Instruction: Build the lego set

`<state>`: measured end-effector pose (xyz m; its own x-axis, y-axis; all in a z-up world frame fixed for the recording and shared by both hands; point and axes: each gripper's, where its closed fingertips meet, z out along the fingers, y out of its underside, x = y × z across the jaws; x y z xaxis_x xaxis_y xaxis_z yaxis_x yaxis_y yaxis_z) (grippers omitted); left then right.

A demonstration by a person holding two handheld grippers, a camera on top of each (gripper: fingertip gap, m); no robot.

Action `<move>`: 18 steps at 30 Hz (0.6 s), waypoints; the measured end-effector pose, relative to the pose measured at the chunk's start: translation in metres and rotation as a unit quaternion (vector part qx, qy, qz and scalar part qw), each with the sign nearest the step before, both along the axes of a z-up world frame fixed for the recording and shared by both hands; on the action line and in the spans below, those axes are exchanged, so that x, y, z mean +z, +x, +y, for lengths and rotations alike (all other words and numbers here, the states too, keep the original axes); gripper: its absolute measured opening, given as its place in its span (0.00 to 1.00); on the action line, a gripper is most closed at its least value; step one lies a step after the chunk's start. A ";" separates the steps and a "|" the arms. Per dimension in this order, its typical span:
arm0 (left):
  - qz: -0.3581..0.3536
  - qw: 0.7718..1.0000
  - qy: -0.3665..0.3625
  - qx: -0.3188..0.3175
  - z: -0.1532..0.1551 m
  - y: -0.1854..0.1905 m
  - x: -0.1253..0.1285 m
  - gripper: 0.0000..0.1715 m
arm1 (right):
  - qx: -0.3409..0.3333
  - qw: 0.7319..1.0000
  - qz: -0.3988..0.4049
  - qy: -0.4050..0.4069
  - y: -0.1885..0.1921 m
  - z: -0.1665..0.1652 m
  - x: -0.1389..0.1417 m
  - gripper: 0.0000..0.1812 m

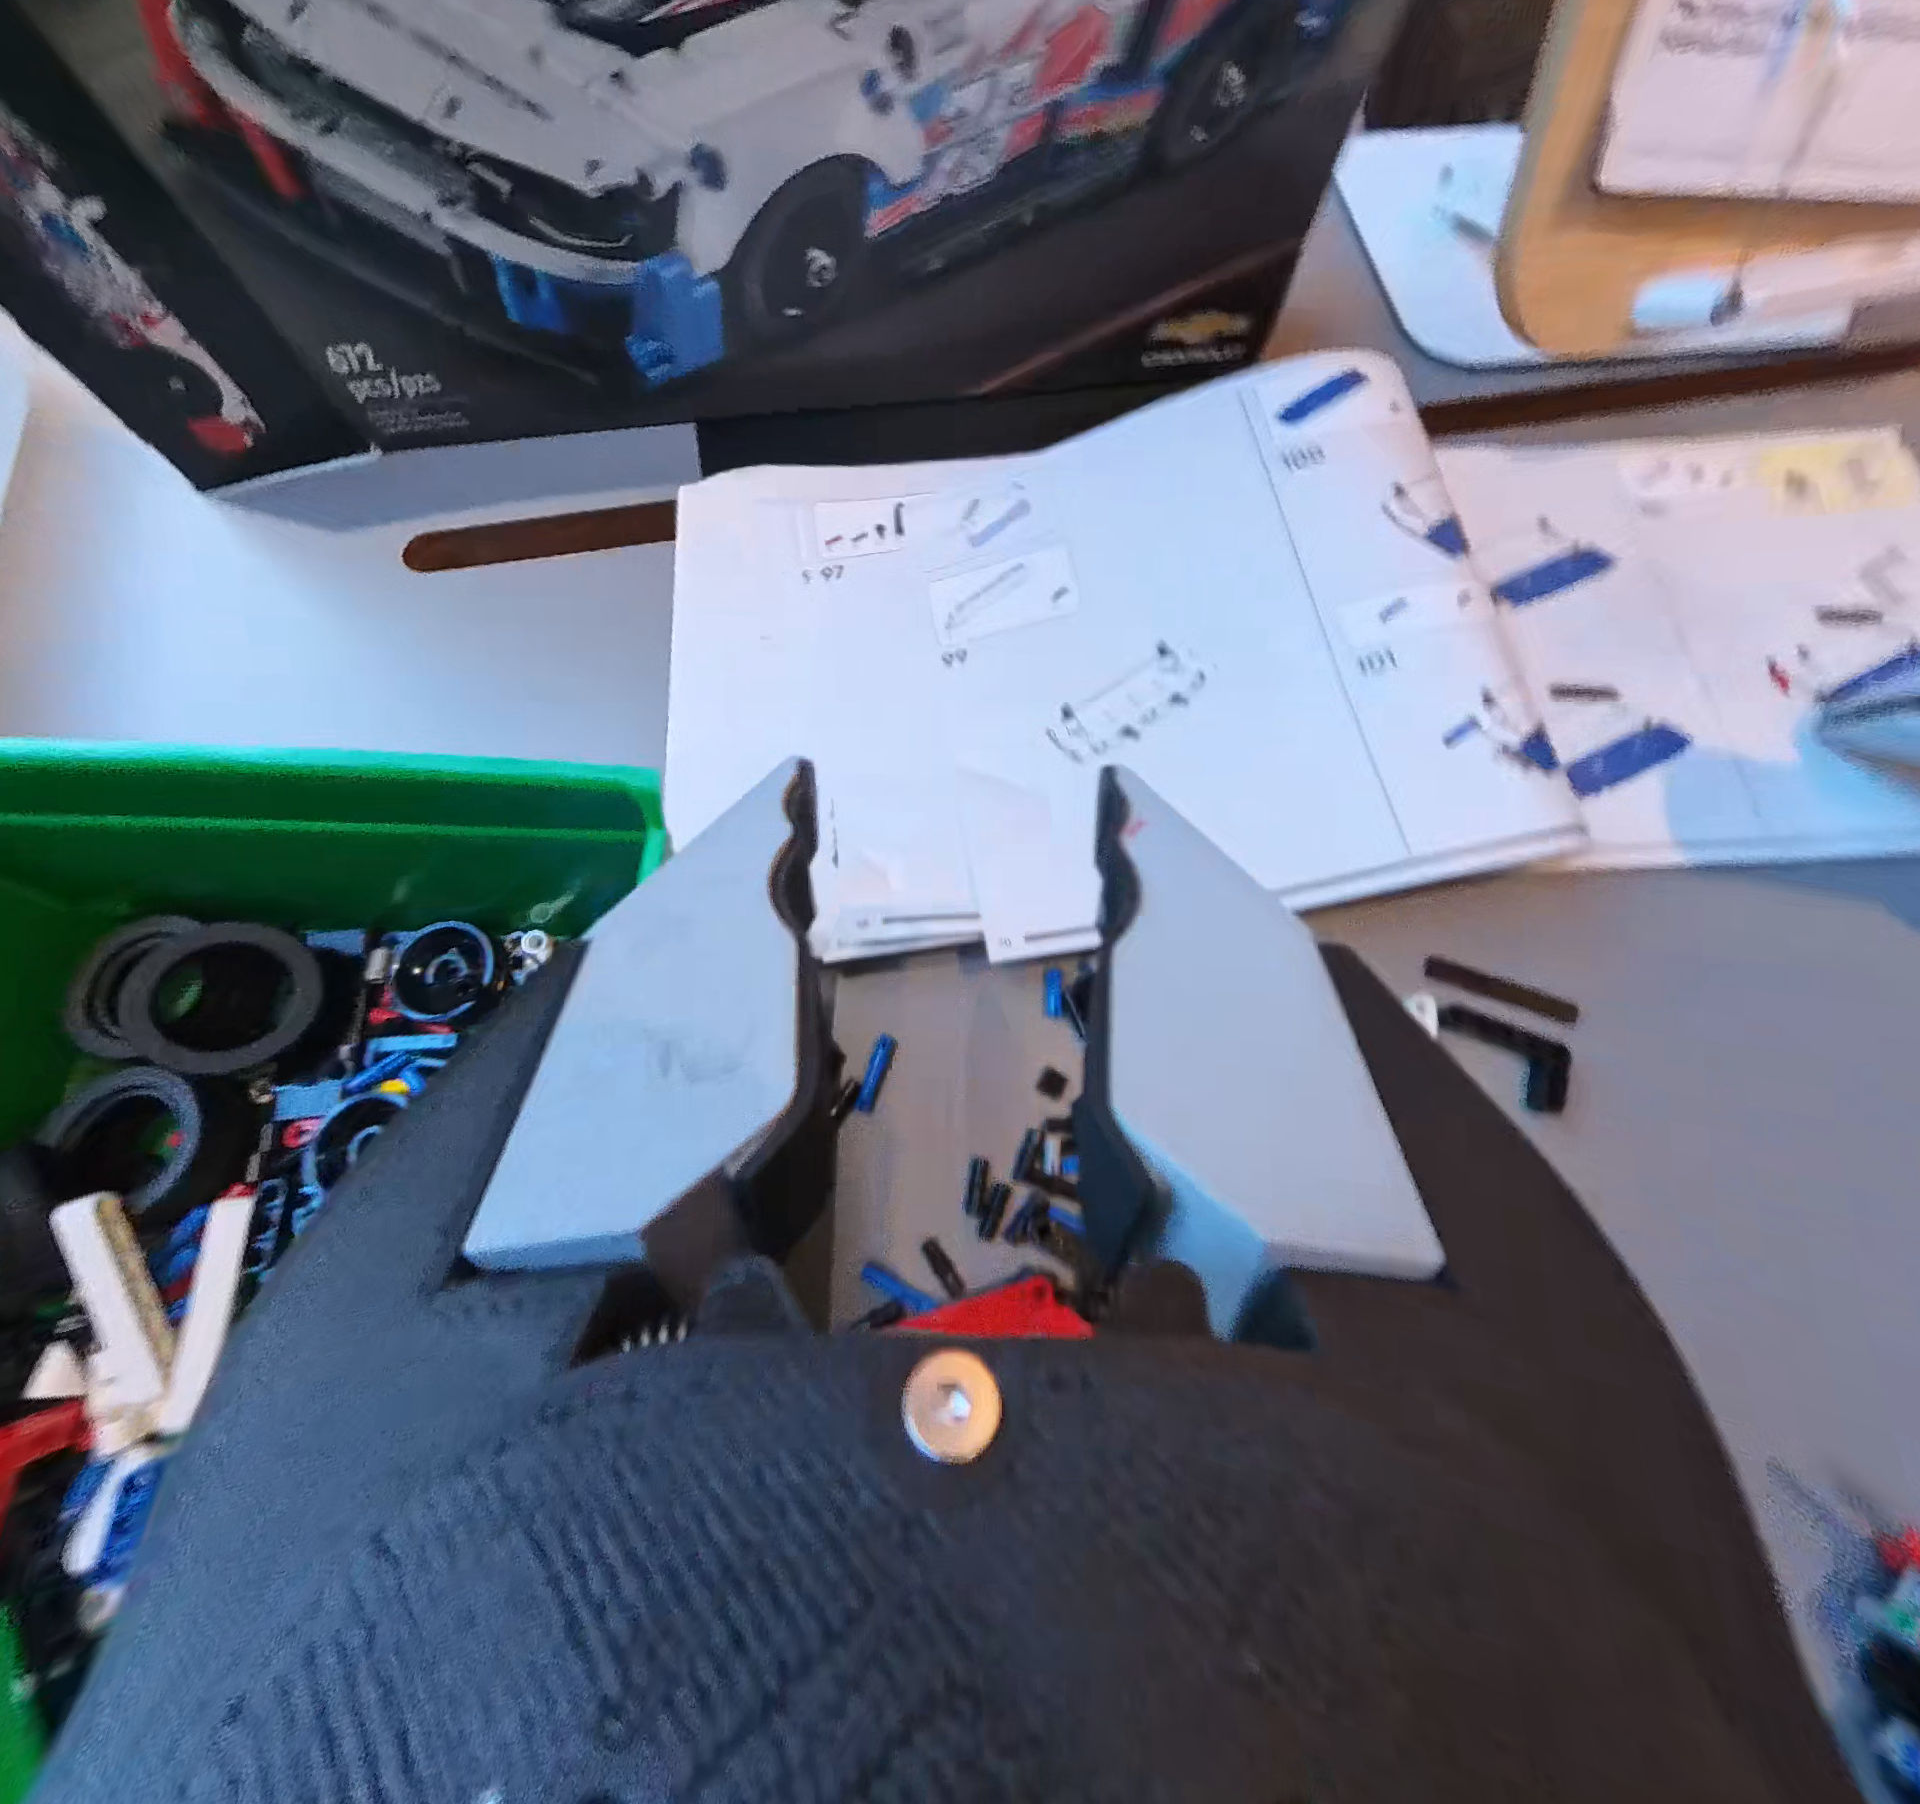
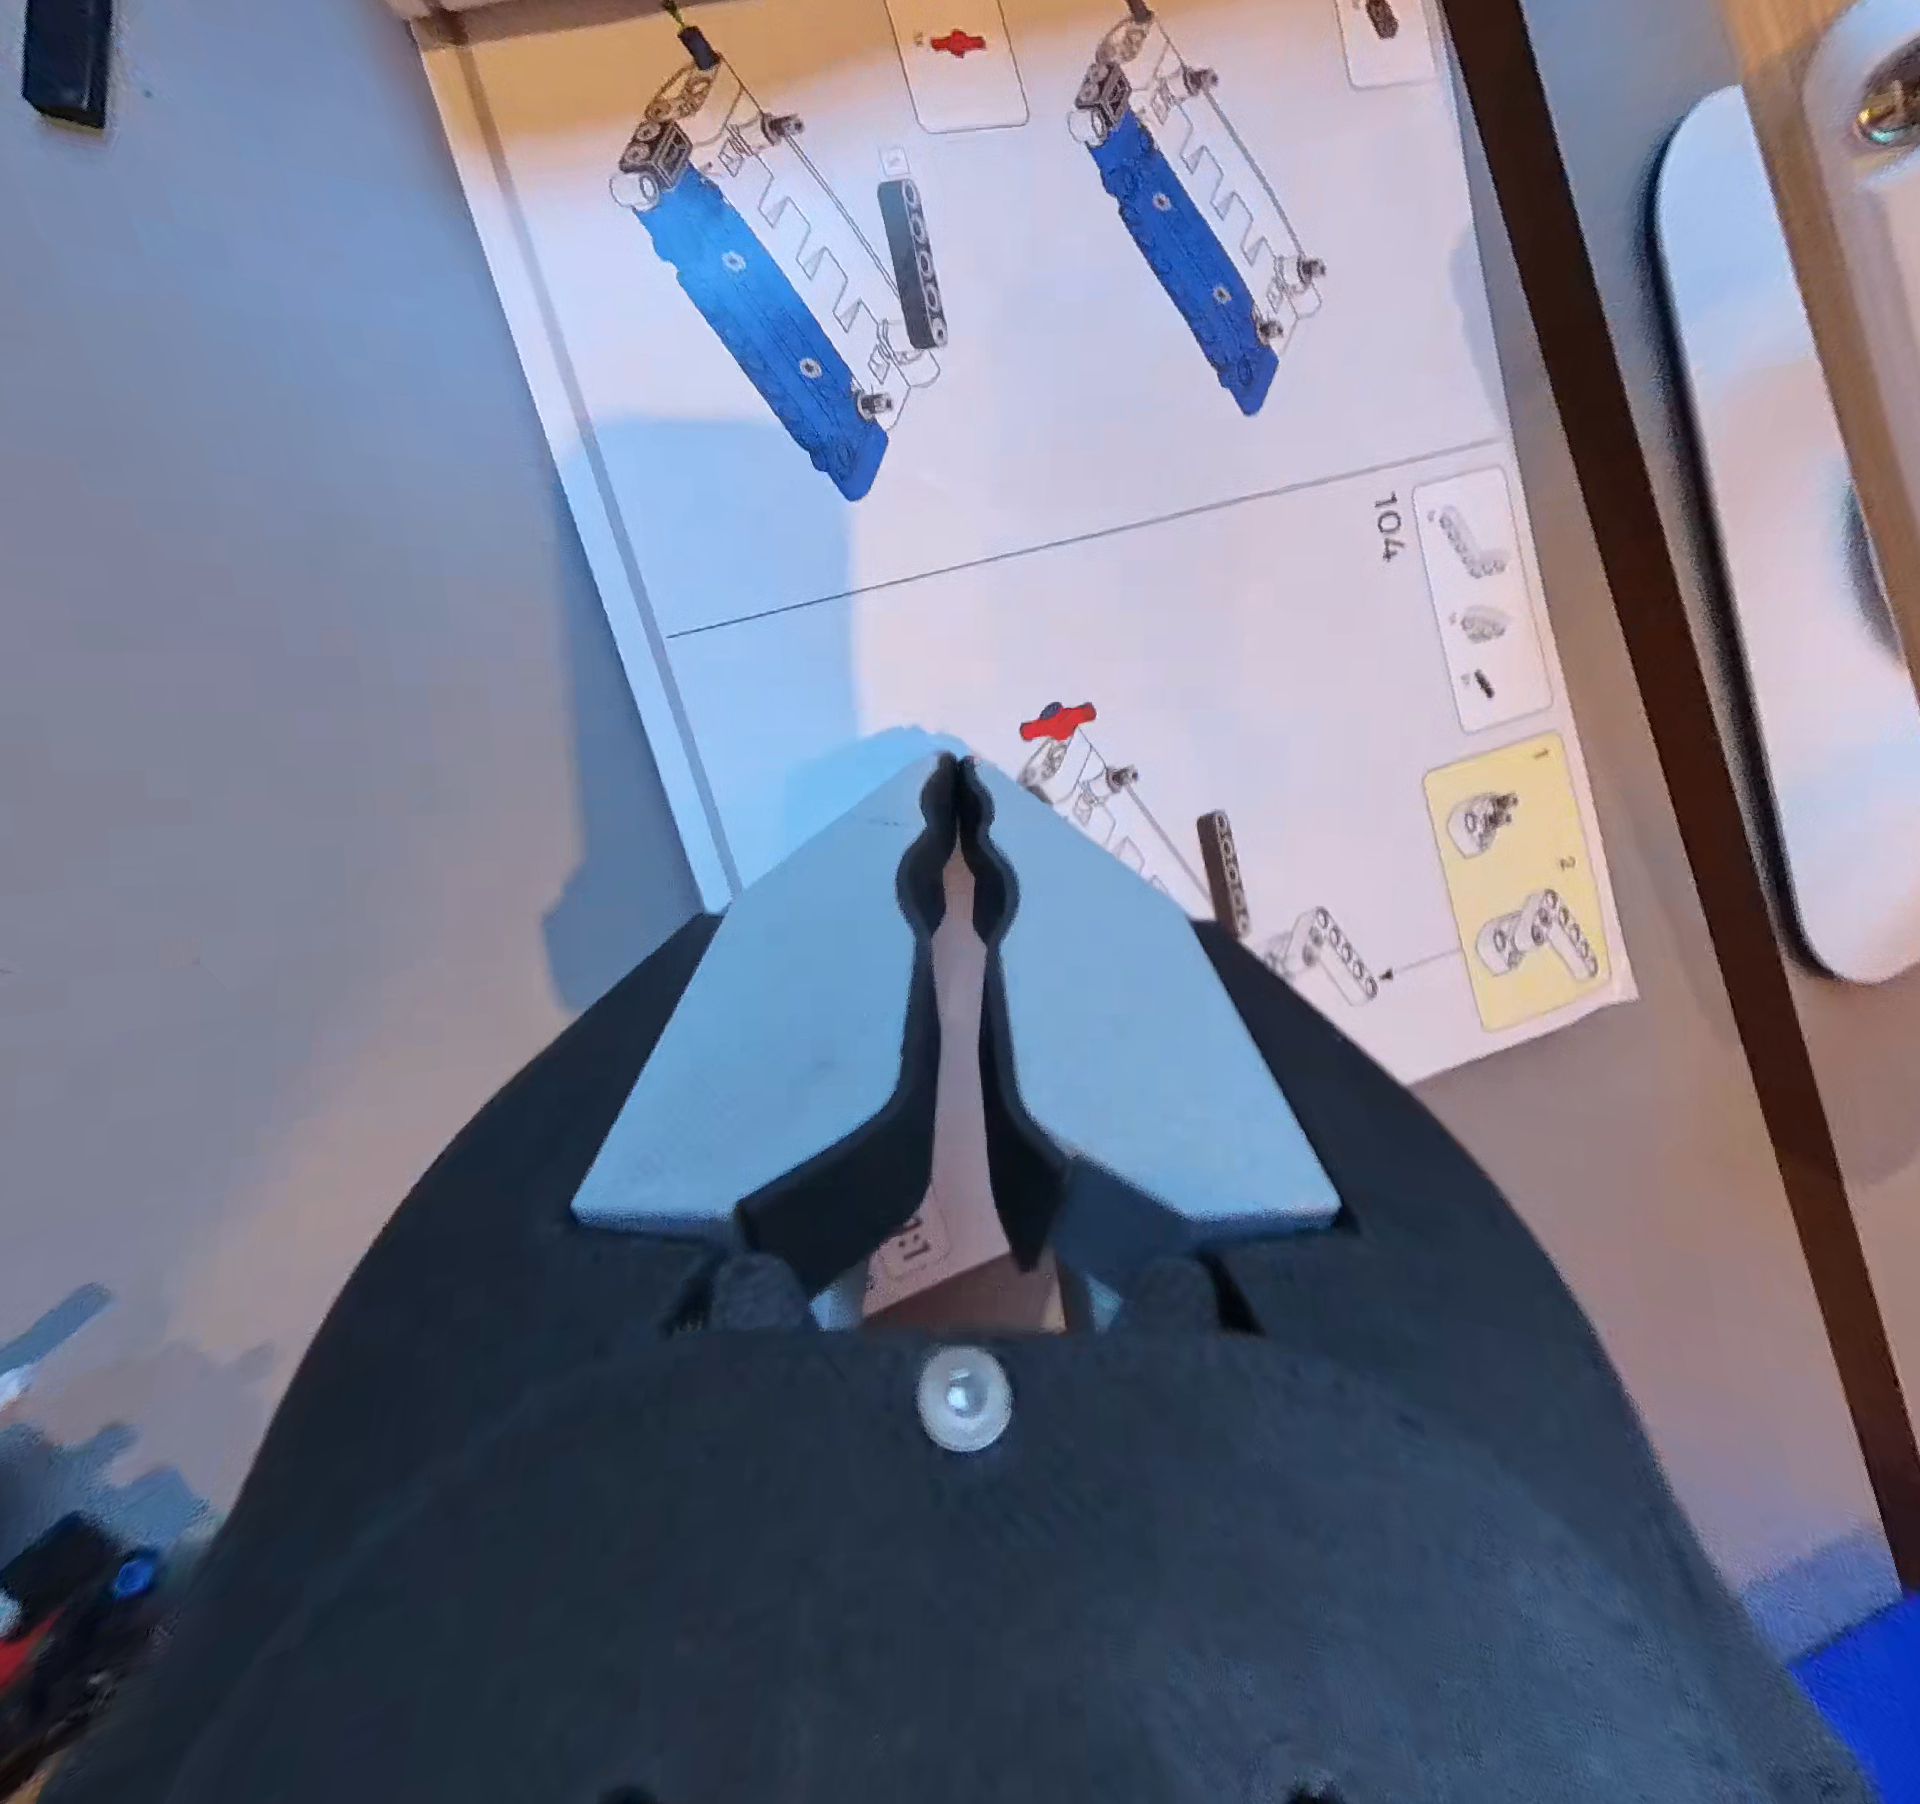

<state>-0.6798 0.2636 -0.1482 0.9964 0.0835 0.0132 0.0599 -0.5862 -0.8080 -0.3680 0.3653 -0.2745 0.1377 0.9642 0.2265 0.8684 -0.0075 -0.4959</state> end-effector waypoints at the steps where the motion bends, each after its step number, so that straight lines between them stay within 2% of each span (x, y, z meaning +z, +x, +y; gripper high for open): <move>1: 0.020 1.000 -0.014 -0.014 -0.006 0.008 0.001 0.35 | 0.008 1.000 0.015 -0.010 -0.008 -0.008 0.008 0.00; 3: 0.035 0.998 -0.033 -0.042 -0.022 0.027 0.002 0.37 | 0.042 0.996 0.079 -0.025 -0.042 -0.030 0.037 0.00; 5: 0.041 0.996 -0.031 -0.066 -0.045 0.044 0.007 0.36 | 0.067 0.990 0.124 0.000 -0.085 -0.045 0.067 0.00; 7: 0.035 0.996 -0.012 -0.082 -0.073 0.057 0.014 0.35 | 0.082 0.990 0.109 0.048 -0.131 -0.051 0.075 0.39; 9: 0.029 0.995 -0.005 -0.093 -0.104 0.063 0.016 0.34 | 0.110 0.991 0.026 0.077 -0.167 -0.057 0.059 0.36; 10: 0.025 0.995 -0.002 -0.097 -0.121 0.064 0.016 0.34 | 0.118 0.988 -0.016 0.094 -0.180 -0.057 0.049 0.40; 11: 0.021 0.995 0.003 -0.100 -0.137 0.065 0.015 0.34 | 0.127 0.983 -0.062 0.116 -0.188 -0.054 0.038 0.43; 13: 0.016 0.994 0.012 -0.106 -0.167 0.065 0.013 0.33 | 0.135 0.966 -0.138 0.171 -0.193 -0.044 0.025 0.45; 14: 0.016 0.994 0.017 -0.107 -0.181 0.063 0.011 0.33 | 0.140 0.960 -0.156 0.184 -0.194 -0.043 0.020 0.45; 16: 0.009 0.993 0.026 -0.111 -0.202 0.061 0.004 0.32 | 0.161 0.955 -0.160 0.192 -0.203 -0.051 0.014 0.31; 17: 0.003 0.993 0.028 -0.113 -0.210 0.061 0.001 0.32 | 0.169 0.951 -0.157 0.205 -0.209 -0.053 0.014 0.28; 18: -0.004 0.993 0.030 -0.115 -0.216 0.061 -0.003 0.32 | 0.170 0.946 -0.154 0.227 -0.216 -0.051 0.017 0.29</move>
<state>-0.6189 0.0473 -0.1510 0.9888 -0.1478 0.0190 -0.0638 -0.5354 -0.8422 -0.5842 0.3142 -0.2579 -0.3042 0.7347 0.6064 0.8861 0.4519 -0.1030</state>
